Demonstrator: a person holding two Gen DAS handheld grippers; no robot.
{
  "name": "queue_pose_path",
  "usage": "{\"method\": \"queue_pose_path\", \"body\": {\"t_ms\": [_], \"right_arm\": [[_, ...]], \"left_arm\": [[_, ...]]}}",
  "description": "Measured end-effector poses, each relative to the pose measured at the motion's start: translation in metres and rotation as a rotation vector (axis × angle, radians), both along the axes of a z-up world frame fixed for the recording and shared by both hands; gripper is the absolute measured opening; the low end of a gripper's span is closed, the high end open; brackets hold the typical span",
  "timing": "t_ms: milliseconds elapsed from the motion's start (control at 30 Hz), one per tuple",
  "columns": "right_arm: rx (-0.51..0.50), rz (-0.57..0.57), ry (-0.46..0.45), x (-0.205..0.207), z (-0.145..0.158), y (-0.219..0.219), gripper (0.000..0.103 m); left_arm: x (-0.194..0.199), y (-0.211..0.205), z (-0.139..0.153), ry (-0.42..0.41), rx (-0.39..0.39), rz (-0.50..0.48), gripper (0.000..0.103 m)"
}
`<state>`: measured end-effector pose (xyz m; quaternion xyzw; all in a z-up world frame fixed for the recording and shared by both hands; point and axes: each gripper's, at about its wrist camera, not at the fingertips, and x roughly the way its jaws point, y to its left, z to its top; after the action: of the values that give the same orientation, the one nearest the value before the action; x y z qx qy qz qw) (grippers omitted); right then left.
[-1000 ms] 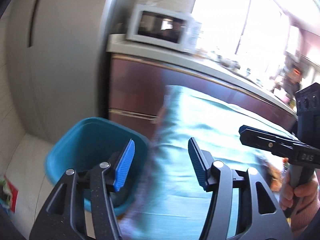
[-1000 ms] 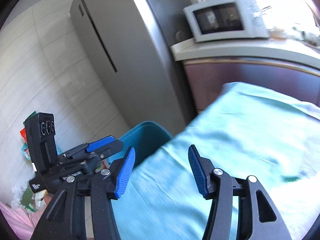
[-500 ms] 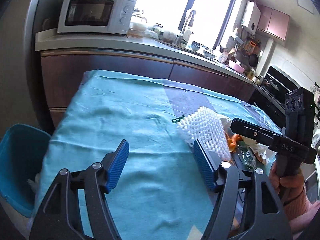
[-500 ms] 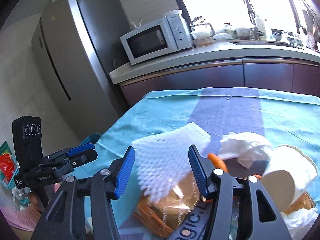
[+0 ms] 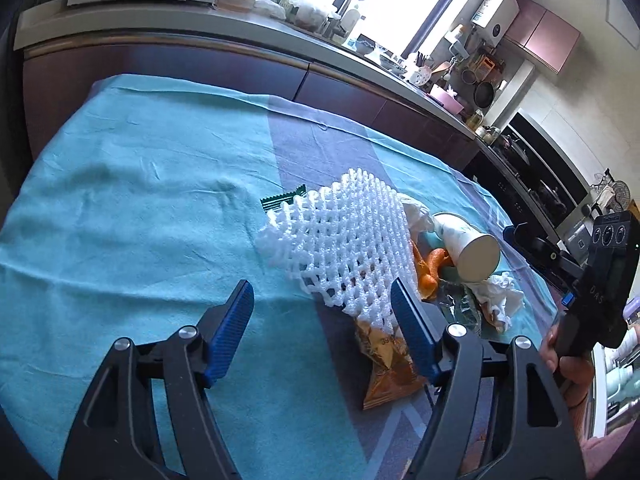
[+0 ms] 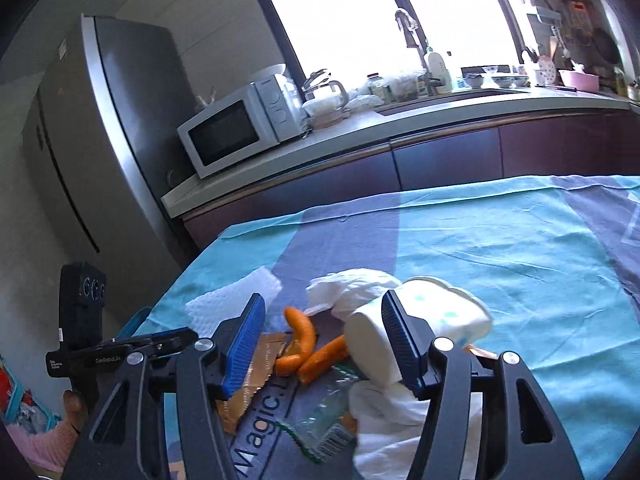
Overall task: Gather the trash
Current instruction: 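Grasp the white foam net with the left tool while the right tool grasps the blue-dotted paper cup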
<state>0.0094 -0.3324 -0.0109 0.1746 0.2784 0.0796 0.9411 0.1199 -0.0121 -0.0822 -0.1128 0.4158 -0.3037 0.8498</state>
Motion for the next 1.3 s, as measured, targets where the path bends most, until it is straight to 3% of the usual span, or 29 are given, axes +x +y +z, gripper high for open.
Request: {"method": "queue_pose_path", "body": {"t_ms": [167, 267, 700, 833, 967, 1100, 1300], "right_arm": [[0.090, -0.099, 0.055, -0.002, -0.017, -0.047, 0.062], [0.194, -0.119, 0.090, -0.002, -0.034, -0.066, 0.062], [0.446, -0.027, 0.175, 0.025, -0.063, -0.071, 0.062], [0.481, 0.000, 0.177, 0.032, -0.063, -0.069, 0.063], [0.509, 0.036, 0.169, 0.036, -0.062, -0.064, 0.050], [0.471, 0.064, 0.152, 0.037, -0.056, -0.055, 0.034], [0.407, 0.092, 0.117, 0.036, -0.046, -0.043, 0.032]], "left_arm": [[0.006, -0.007, -0.004, 0.034, -0.023, -0.017, 0.062], [0.009, -0.011, -0.007, 0.060, -0.033, -0.019, 0.055], [0.007, -0.018, -0.006, 0.065, -0.036, -0.031, 0.025], [0.004, -0.016, -0.002, 0.045, -0.028, -0.031, 0.021], [0.002, -0.013, 0.002, 0.027, -0.025, -0.025, 0.020], [0.000, -0.007, 0.005, 0.012, -0.031, -0.014, 0.020], [-0.009, 0.002, 0.013, -0.025, -0.028, 0.001, 0.016]]}}
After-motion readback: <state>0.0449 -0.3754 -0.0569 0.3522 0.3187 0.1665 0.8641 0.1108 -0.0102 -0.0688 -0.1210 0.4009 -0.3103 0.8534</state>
